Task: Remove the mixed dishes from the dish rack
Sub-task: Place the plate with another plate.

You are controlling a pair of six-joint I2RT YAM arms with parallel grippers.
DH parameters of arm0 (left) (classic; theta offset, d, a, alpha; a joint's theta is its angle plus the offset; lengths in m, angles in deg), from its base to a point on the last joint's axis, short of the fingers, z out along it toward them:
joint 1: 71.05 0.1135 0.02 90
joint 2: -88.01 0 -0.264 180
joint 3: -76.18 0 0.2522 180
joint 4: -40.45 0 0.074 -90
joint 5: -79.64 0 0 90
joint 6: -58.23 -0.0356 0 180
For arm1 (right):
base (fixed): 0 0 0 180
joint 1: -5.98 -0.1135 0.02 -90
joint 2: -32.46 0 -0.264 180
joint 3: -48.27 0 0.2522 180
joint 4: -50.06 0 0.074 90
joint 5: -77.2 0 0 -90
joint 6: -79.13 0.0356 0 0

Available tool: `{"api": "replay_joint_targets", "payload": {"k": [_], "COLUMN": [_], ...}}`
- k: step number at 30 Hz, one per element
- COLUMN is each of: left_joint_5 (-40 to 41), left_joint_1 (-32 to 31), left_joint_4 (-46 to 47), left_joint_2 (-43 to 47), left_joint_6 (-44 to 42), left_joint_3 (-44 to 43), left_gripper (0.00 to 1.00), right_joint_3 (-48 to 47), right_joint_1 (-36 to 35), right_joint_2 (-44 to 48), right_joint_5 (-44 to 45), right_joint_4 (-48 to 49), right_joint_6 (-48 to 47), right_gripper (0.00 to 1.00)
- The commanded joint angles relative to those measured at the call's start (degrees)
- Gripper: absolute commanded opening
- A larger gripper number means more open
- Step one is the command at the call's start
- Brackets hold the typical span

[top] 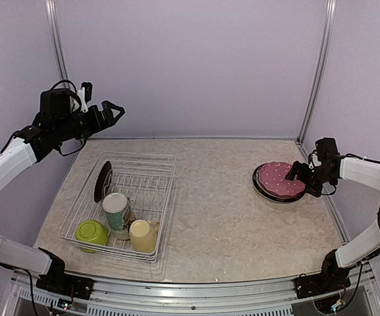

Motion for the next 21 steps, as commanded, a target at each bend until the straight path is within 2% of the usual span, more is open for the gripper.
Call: {"api": "replay_joint_targets", "payload": {"k": [1, 5, 13, 16, 21], "left_joint_5": [-3.28, -8.66, -21.01, -22.95, -24.29], "left_joint_1": [0.54, 0.67, 1.64, 1.65, 2.31], "left_joint_4": [-0.39, 0.89, 6.51, 7.32, 8.00], "left_joint_2": [-0.43, -0.15, -0.58, -1.55, -2.02], "left_joint_6": [1.43, 5.87, 26.22, 30.69, 32.90], "left_joint_3": [-1.91, -2.99, -3.11, -3.34, -3.23], "left_gripper": [0.99, 0.99, 0.99, 0.99, 0.99], "right_joint_3": [-0.92, -0.37, 0.97, 2.19, 1.83], "right_joint_1": [-0.58, -0.62, -2.98, -3.35, -3.45], "right_joint_2": [2.25, 3.74, 7.98, 10.07, 11.78], "right_joint_5": [1.78, 1.33, 1.95, 1.98, 2.80], "right_joint_4": [-1.30, -1.17, -2.52, -2.56, -3.93], "right_joint_6": [-1.33, -0.96, 0.34, 0.95, 0.93], "right_gripper": [1.00, 1.00, 1.00, 1.00, 1.00]}}
